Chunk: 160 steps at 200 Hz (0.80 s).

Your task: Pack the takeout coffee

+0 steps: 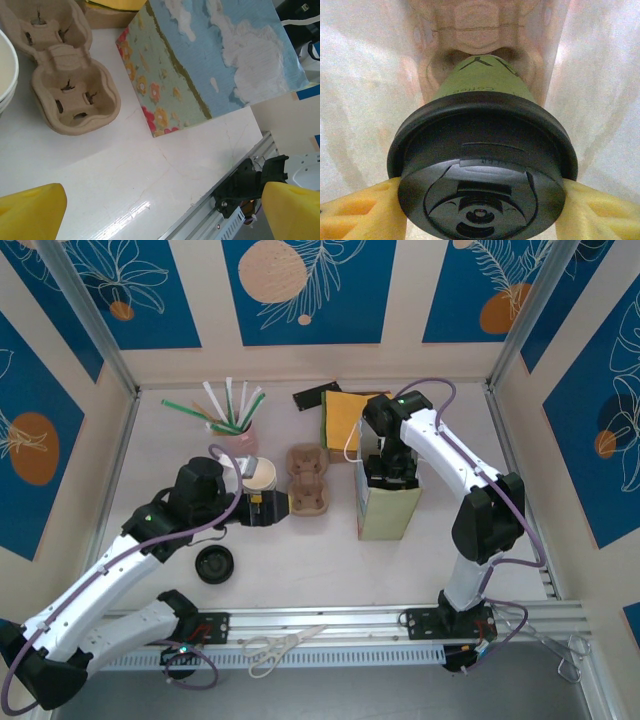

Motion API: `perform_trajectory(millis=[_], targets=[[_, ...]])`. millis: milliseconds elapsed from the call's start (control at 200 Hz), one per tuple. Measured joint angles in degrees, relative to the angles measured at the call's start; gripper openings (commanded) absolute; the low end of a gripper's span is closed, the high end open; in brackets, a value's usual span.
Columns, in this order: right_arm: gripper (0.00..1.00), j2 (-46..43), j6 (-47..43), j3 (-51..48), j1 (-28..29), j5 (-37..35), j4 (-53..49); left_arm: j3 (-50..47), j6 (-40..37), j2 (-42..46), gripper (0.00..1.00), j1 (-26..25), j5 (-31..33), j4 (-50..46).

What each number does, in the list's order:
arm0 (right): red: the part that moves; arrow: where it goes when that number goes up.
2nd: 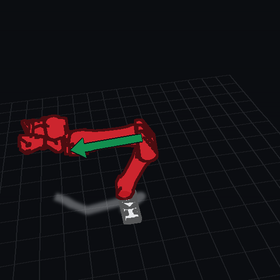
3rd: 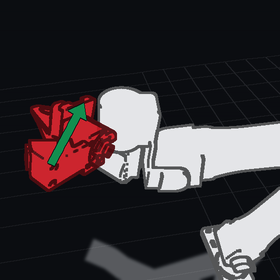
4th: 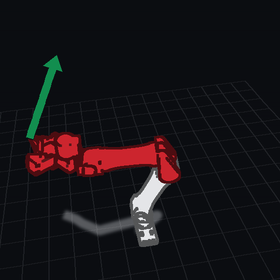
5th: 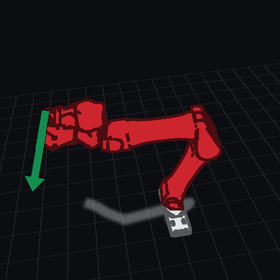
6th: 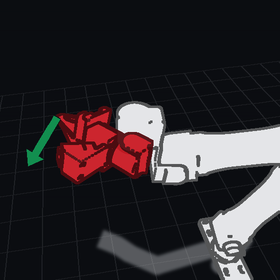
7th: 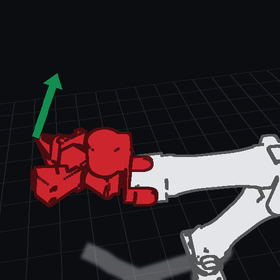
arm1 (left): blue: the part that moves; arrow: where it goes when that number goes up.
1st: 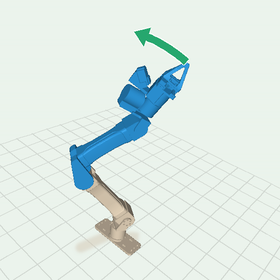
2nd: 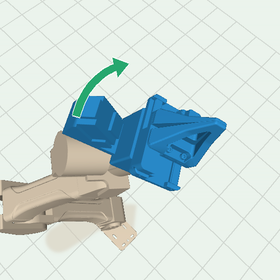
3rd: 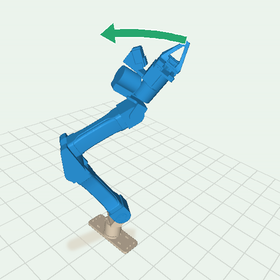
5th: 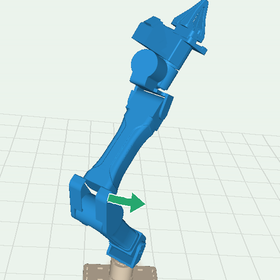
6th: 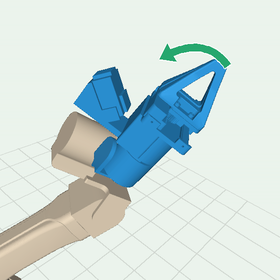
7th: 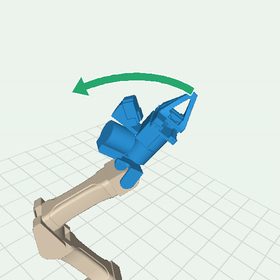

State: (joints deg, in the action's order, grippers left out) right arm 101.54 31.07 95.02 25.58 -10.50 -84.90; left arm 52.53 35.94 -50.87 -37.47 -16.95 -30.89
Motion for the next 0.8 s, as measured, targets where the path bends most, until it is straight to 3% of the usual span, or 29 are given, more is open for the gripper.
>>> perform_trajectory(millis=[800], targets=[[0.66, 0.0, 0.0, -2.9, -0.1, 0.1, 2.4, 0.0, 0.0, 0.0, 1.0, 0.0, -0.2, 0.0]])
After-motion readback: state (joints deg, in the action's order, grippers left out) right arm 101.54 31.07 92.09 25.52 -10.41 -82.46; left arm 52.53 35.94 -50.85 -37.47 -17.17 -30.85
